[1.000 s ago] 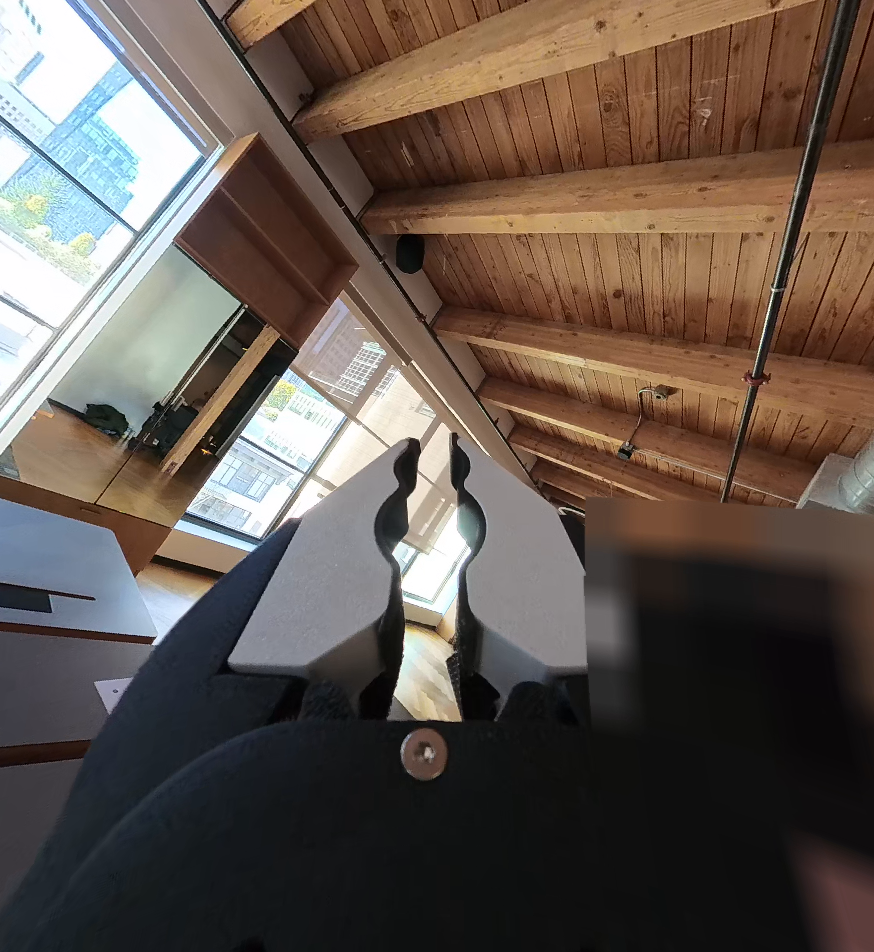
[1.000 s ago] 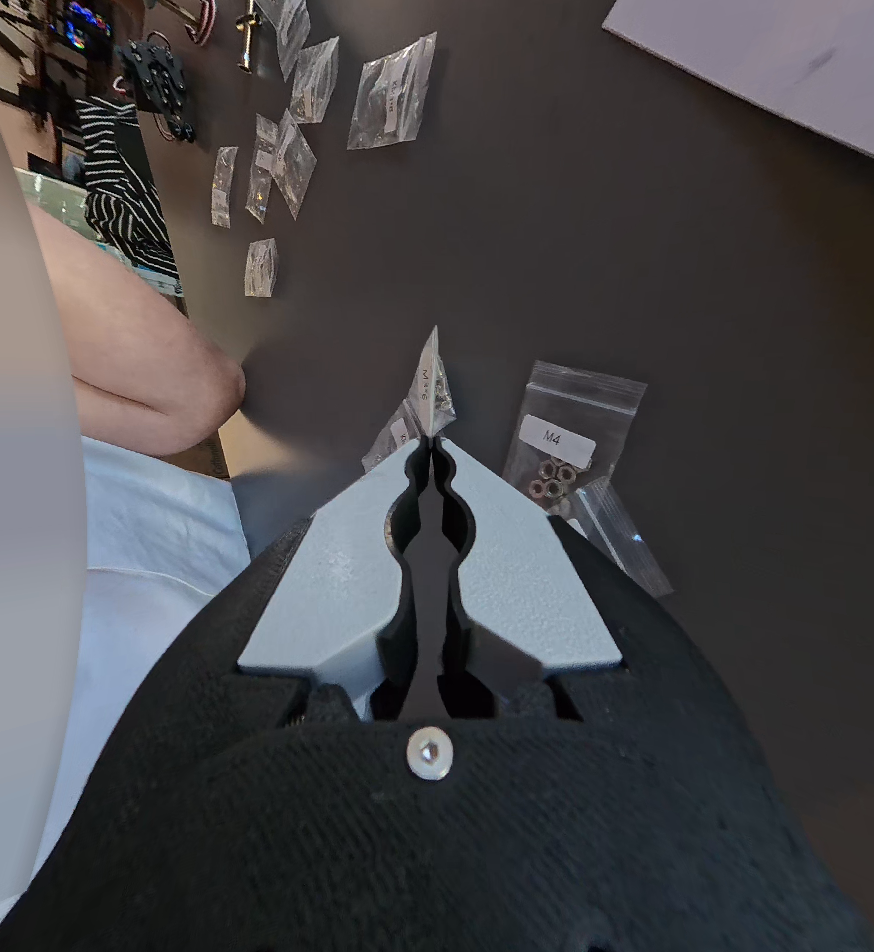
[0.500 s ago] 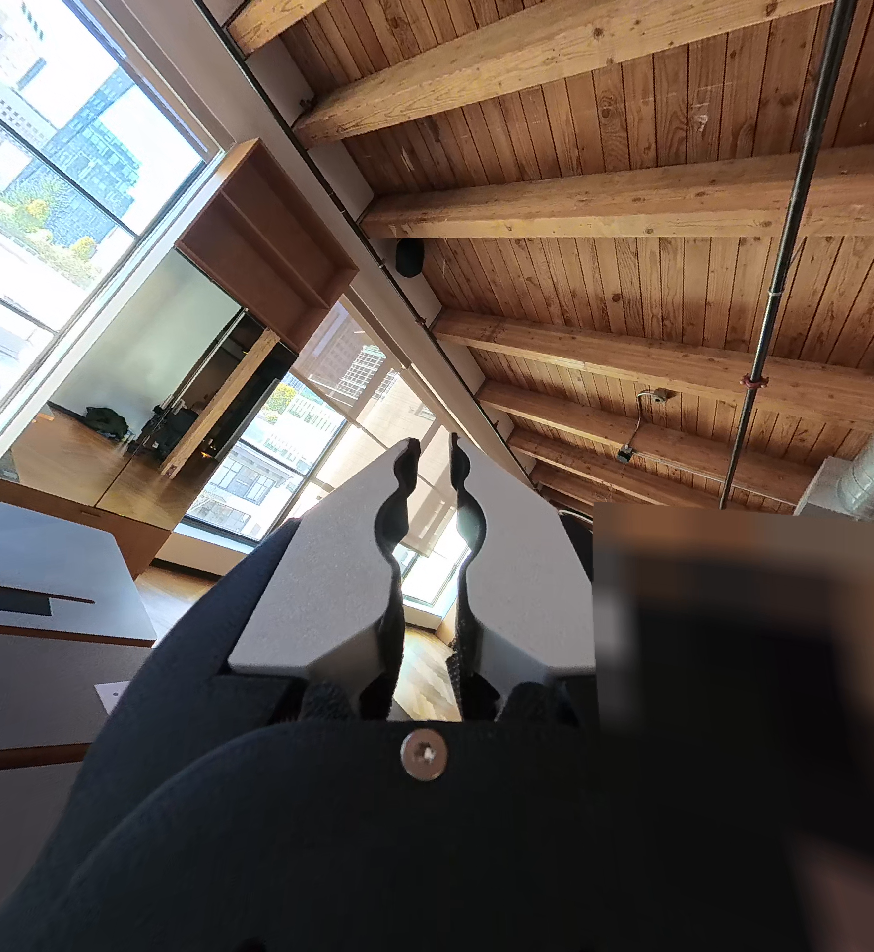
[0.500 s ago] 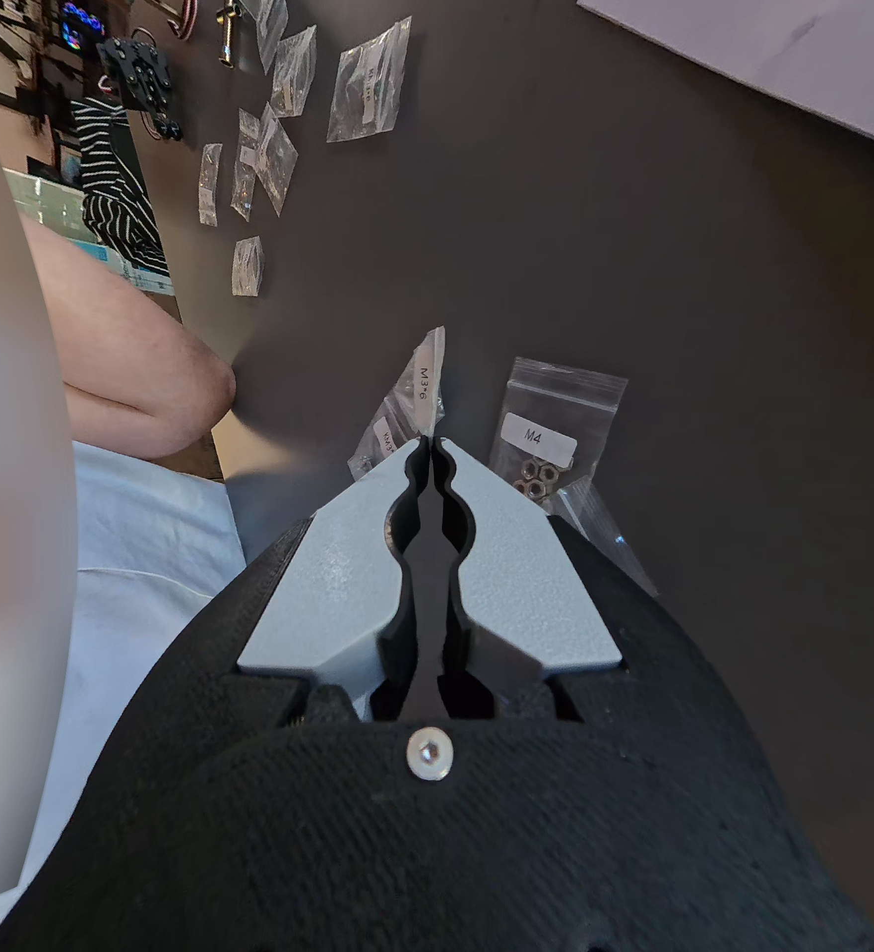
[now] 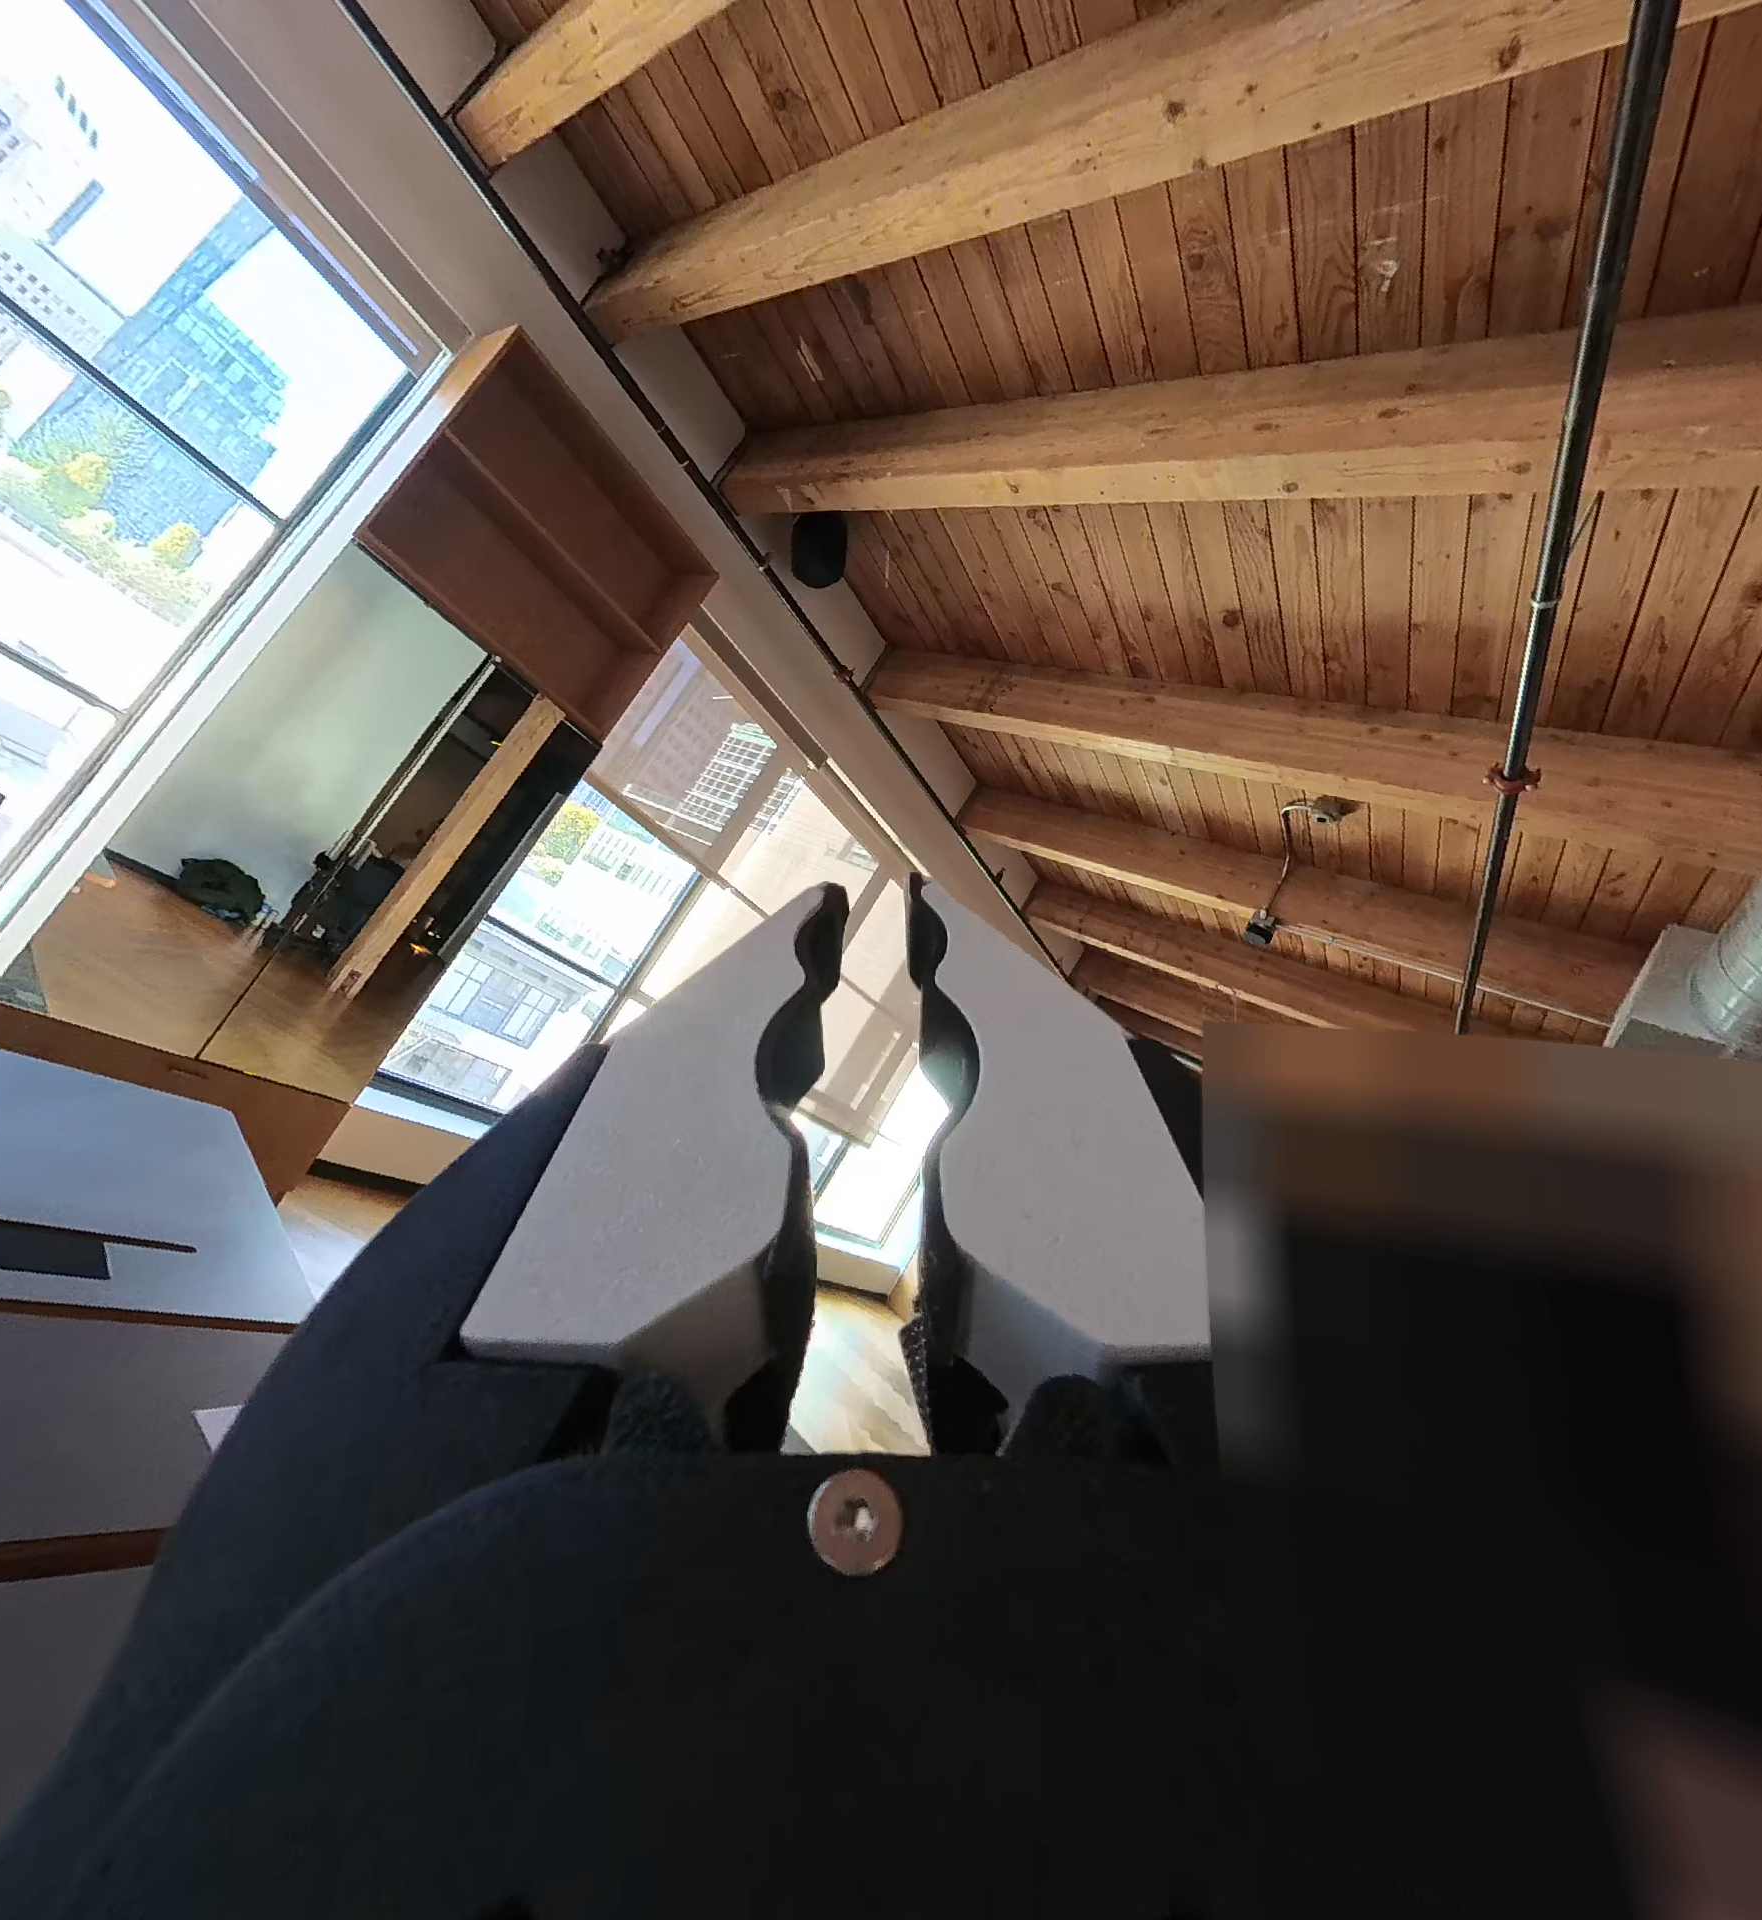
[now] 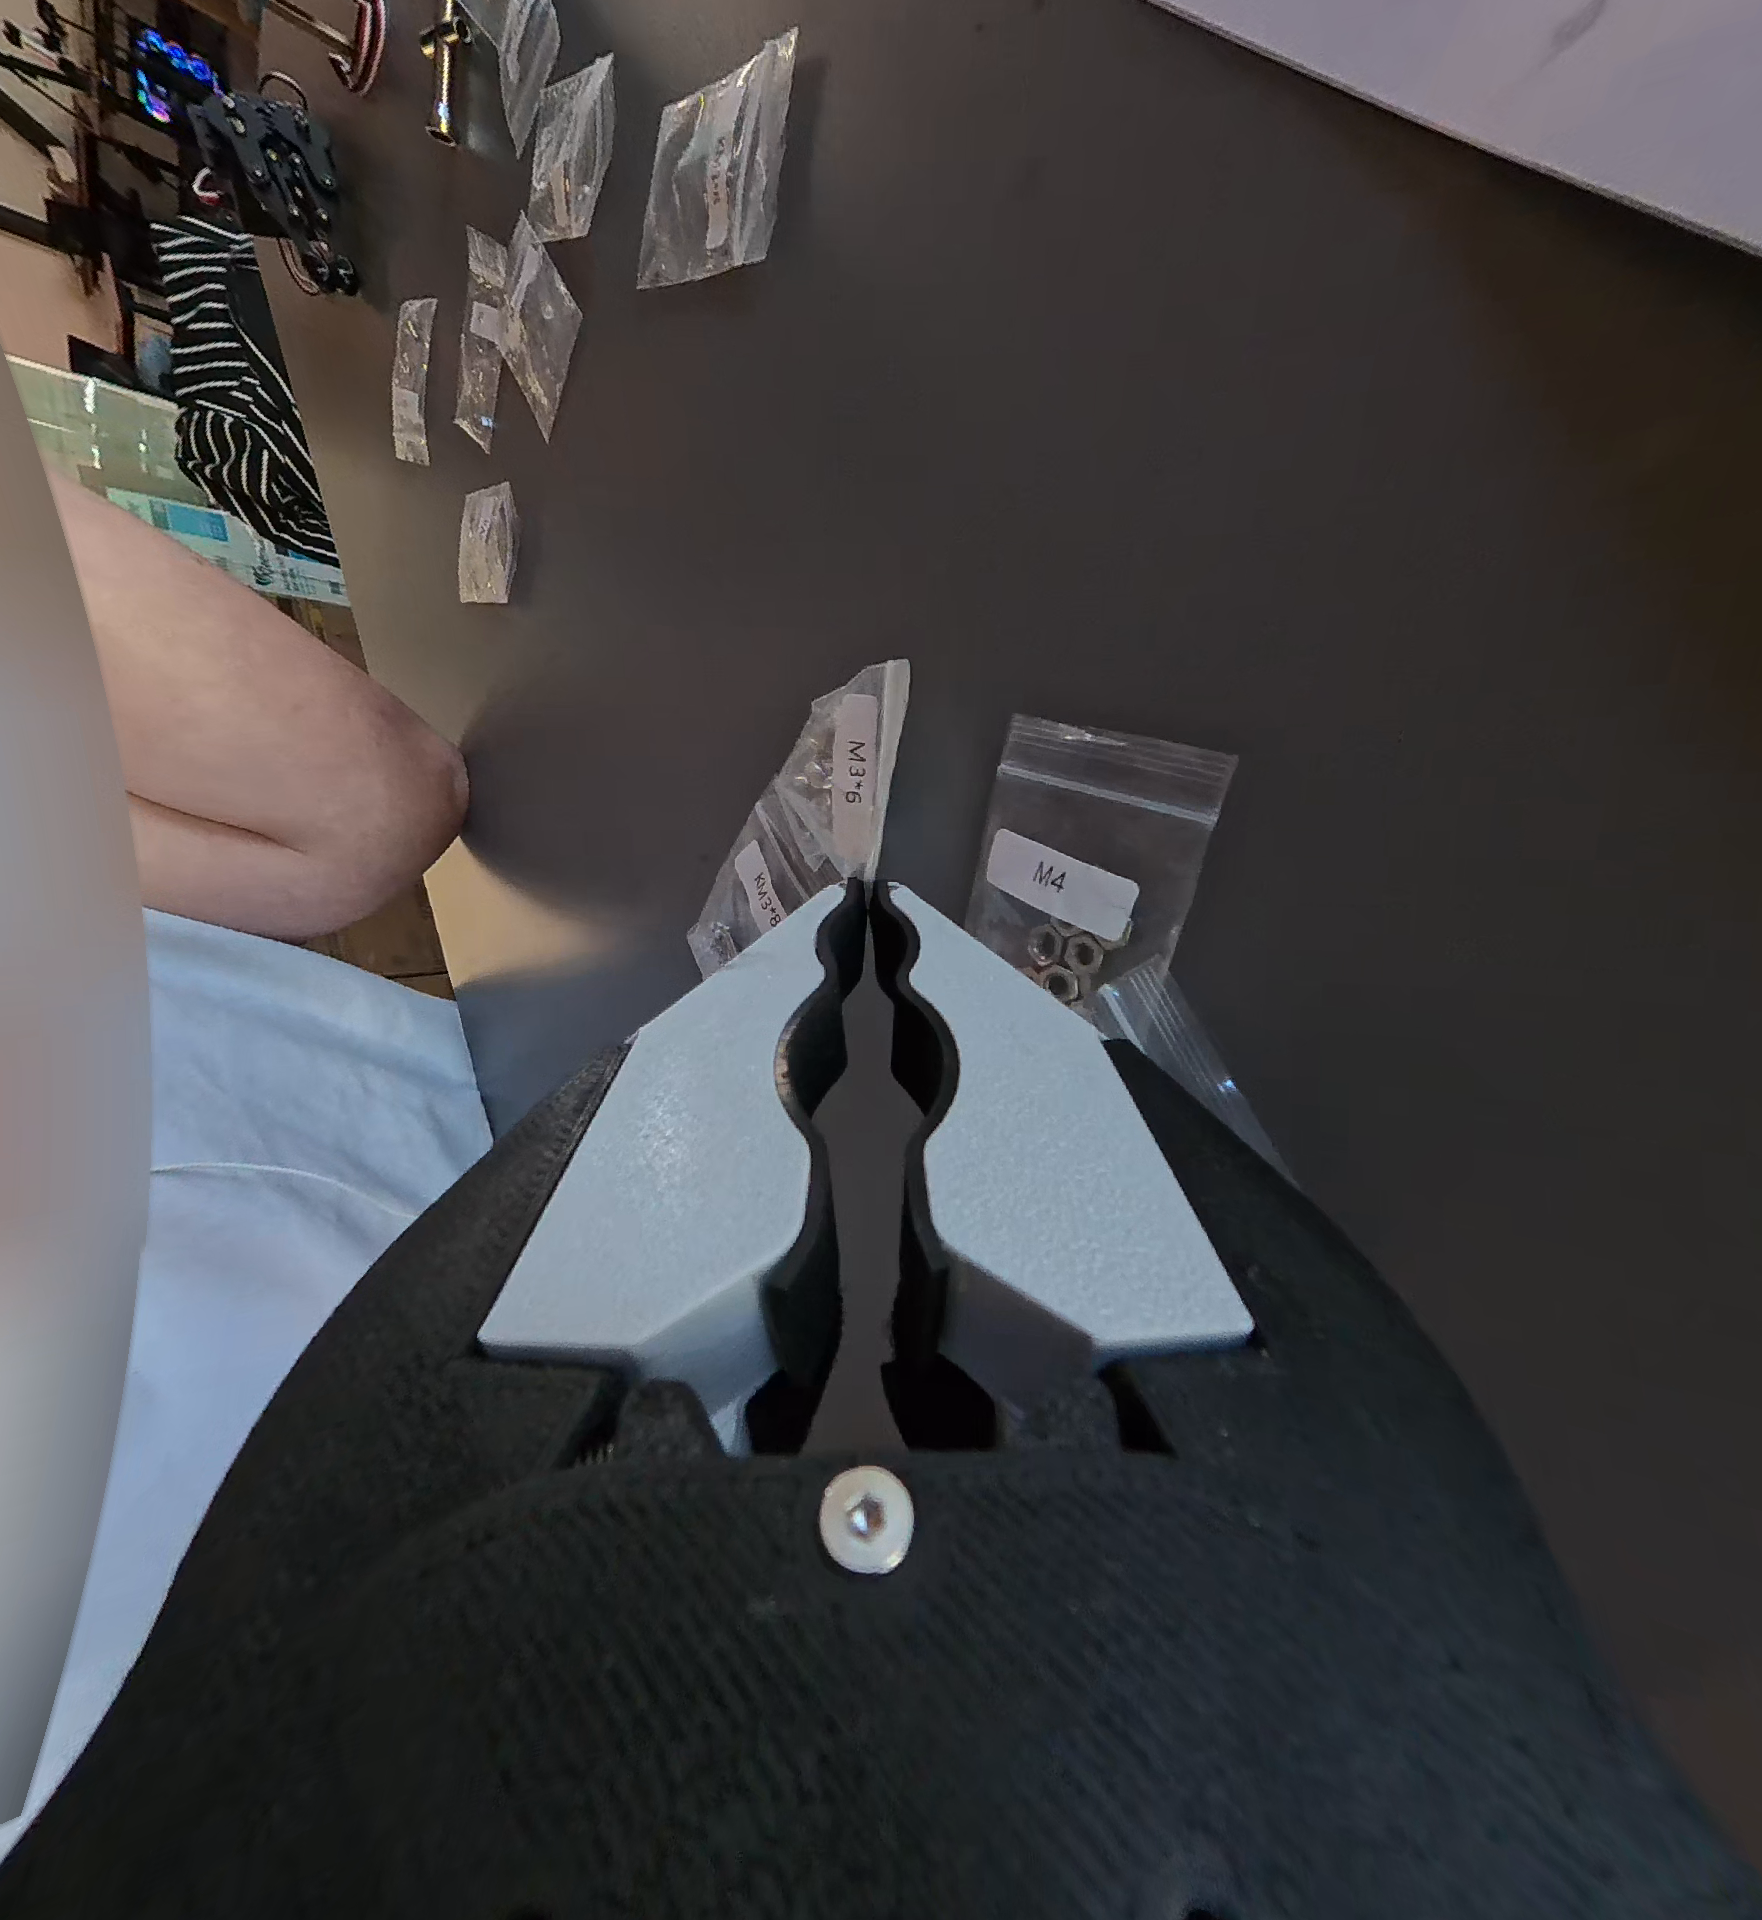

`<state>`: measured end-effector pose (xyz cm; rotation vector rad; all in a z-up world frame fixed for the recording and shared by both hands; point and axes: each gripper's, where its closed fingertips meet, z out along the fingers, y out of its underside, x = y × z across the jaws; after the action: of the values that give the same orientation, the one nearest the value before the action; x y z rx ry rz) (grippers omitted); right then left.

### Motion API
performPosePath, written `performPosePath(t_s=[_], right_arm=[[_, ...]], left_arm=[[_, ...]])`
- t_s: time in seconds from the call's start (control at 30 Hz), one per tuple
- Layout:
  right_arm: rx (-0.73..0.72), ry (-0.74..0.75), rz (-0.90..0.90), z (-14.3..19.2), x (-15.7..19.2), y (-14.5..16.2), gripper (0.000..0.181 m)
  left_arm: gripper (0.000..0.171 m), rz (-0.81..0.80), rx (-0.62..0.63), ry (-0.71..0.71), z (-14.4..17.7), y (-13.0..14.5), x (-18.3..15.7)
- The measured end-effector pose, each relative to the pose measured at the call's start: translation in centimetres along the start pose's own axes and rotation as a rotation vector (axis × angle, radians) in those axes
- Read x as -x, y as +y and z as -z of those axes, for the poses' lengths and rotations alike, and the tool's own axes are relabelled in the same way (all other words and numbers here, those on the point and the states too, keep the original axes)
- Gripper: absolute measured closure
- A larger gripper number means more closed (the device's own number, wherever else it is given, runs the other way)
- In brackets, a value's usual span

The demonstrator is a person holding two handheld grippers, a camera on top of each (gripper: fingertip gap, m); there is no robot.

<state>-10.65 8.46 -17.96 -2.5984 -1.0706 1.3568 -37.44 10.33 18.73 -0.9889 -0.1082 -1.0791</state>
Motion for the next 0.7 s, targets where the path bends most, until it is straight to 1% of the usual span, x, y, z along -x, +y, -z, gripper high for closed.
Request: performPosePath(t_s=[0.3, 0.7], right_arm=[[-0.007, -0.002, -0.016, -0.01, -0.43, -0.06, 0.181], [-0.036, -0.002, 0.01, 0.07, -0.32, -0.62, 0.181]], left_arm=[[0.162, 0.017, -0.005, -0.008, -0.03, 0.01, 0.66], [0.162, 0.01, -0.011, 0.01, 0.17, -0.33, 0.0]])
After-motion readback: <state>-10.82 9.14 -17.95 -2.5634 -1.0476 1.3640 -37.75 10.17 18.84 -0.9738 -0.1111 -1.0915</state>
